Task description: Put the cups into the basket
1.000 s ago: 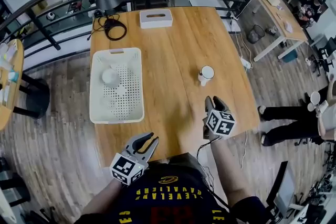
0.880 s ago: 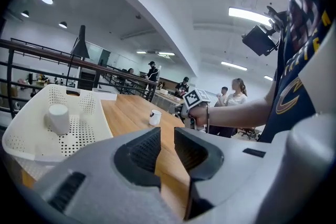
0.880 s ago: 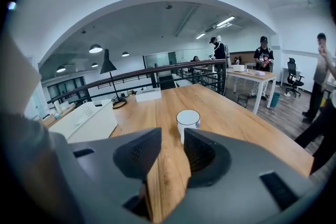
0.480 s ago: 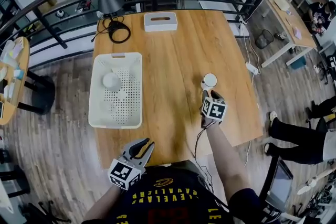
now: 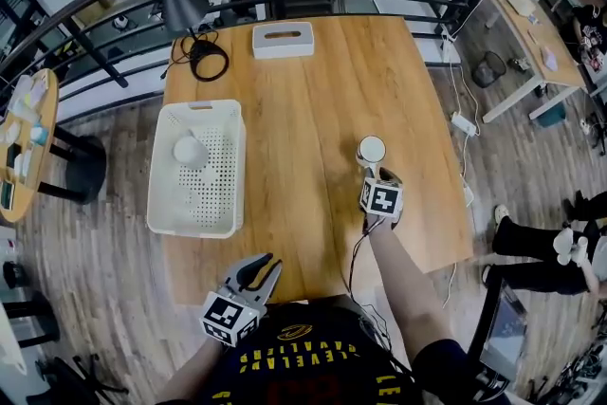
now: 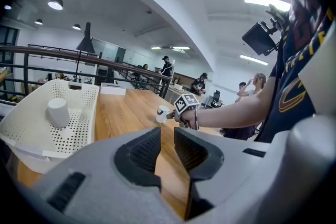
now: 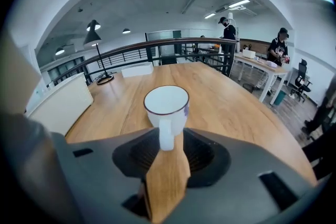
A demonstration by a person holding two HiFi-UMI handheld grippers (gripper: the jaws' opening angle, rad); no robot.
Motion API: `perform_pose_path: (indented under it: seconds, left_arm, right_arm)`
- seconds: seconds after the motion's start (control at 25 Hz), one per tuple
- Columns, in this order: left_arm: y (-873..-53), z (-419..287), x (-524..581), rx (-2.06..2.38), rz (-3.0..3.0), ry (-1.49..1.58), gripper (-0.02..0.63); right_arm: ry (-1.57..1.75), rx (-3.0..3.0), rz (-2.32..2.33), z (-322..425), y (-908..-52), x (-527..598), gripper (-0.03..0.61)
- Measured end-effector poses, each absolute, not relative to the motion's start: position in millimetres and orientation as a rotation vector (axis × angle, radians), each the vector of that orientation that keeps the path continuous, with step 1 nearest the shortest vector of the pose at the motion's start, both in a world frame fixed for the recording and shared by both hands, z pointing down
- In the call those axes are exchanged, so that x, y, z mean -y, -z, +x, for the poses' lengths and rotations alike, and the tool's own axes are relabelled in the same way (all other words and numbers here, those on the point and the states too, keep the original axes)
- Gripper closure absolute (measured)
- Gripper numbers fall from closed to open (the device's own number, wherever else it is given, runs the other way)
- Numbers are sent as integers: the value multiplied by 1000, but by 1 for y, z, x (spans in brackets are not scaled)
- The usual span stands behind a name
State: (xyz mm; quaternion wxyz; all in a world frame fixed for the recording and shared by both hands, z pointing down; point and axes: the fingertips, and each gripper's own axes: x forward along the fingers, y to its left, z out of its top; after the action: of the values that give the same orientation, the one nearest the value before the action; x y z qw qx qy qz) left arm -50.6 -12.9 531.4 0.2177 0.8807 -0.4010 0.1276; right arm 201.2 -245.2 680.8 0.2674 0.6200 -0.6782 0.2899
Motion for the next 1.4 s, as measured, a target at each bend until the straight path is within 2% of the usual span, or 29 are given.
perform_pose_path:
  seconds: [0.52, 0.88, 1.0, 1.4]
  left_arm:
    - [-536, -35, 18, 1191, 2378, -352, 546]
    - [-534, -34, 23, 1242, 2359, -353, 546]
    - [-536, -32, 23, 1243, 2350, -356, 546]
    - [-538, -15, 27, 1211, 2365, -363, 546]
  right_arm:
    - [-568, 1893, 1430, 198, -692, 273, 454]
    - [-589, 1911, 1420, 196, -699, 280, 456]
    - [-580, 1939, 1410, 197, -697, 279, 505]
    - [-543, 2014, 1380, 207, -689, 272, 512]
